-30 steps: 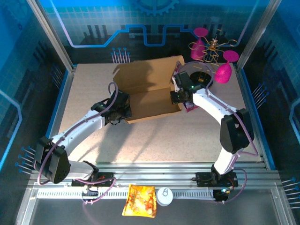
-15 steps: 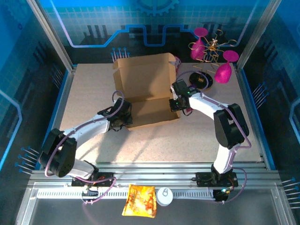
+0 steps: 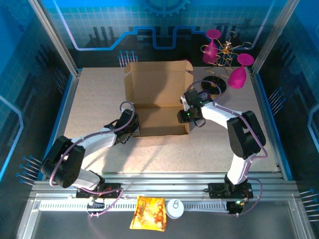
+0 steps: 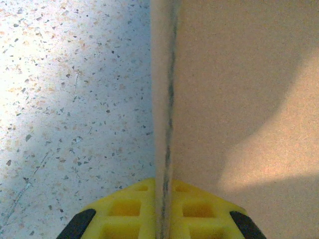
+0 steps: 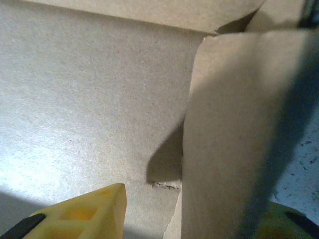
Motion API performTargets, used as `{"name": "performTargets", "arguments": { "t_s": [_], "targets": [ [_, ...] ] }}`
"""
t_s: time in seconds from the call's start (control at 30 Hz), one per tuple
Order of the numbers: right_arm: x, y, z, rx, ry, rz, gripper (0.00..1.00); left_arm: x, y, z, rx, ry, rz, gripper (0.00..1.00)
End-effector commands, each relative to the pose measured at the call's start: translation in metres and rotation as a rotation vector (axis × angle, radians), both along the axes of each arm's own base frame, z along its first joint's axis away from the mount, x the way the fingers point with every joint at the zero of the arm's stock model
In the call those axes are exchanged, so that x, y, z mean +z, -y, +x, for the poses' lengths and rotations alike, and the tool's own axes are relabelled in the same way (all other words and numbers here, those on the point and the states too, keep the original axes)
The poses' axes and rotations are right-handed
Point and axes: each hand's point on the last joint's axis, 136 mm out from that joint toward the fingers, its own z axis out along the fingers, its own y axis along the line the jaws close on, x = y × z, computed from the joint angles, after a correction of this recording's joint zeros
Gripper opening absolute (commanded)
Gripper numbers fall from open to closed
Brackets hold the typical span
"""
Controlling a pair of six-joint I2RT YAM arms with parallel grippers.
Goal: Fold the paper box
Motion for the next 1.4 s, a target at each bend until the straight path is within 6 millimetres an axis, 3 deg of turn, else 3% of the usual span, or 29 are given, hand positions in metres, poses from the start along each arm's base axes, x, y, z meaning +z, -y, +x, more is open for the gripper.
{"name": "performTargets", "arguments": {
  "t_s": [0.0, 0.17, 0.27, 0.5, 0.67, 0.9, 1.07, 1.37],
  "targets": [
    [0.019, 0.001, 0.003, -0.001, 0.039, 0.049, 0.45, 0.010, -0.002, 0.006, -0.003, 0.059, 0.012, 0.00],
    [0.025, 0.007, 0.005, -0.032, 0.059, 0.077, 0.49, 0.011, -0.003, 0.006, -0.008, 0.065, 0.019, 0.00],
    [0.022, 0.009, 0.007, -0.028, 0.045, 0.073, 0.40, 0.011, -0.003, 0.005, -0.007, 0.062, 0.022, 0.00],
    [0.003, 0.018, -0.008, -0.034, -0.003, 0.013, 0.36, 0.014, -0.001, 0.009, -0.004, 0.057, 0.019, 0.00],
    [-0.001, 0.020, 0.000, -0.045, 0.002, -0.032, 0.29, 0.016, 0.000, 0.010, -0.005, 0.061, 0.016, 0.00],
    [-0.008, 0.015, 0.009, -0.020, 0.022, -0.171, 0.14, 0.019, -0.001, 0.010, -0.002, 0.068, 0.017, 0.00],
    [-0.011, 0.023, 0.011, -0.037, 0.025, -0.296, 0.00, 0.025, -0.003, 0.010, 0.010, 0.076, 0.023, 0.00],
    [-0.002, 0.038, 0.012, -0.041, 0.067, -0.511, 0.00, 0.033, -0.006, 0.009, 0.043, 0.083, 0.031, 0.00]
  ]
}}
